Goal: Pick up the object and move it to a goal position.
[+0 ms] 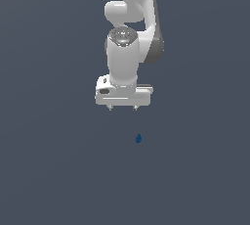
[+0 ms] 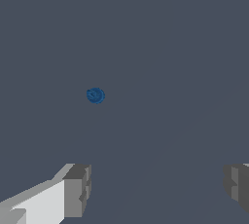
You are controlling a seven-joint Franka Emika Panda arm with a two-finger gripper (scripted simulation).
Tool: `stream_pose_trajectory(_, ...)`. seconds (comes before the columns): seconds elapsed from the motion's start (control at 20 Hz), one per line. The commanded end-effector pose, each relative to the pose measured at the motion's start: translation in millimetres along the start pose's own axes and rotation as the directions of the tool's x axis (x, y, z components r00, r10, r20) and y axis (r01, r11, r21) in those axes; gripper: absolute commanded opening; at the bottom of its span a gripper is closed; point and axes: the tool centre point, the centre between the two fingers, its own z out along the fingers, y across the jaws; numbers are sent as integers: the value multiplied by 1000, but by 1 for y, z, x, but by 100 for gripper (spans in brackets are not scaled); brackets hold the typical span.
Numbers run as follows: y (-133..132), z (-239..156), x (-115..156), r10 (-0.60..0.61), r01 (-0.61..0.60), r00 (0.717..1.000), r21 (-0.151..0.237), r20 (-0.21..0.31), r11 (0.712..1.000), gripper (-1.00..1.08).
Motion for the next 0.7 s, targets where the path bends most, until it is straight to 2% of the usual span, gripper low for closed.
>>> stream_pose_trajectory(0.0,0,0,0,0,0,1000,0,0,1000,100)
stream_pose_trajectory(0.65,-12,6,-2,-29,29,1000,18,6,999,100)
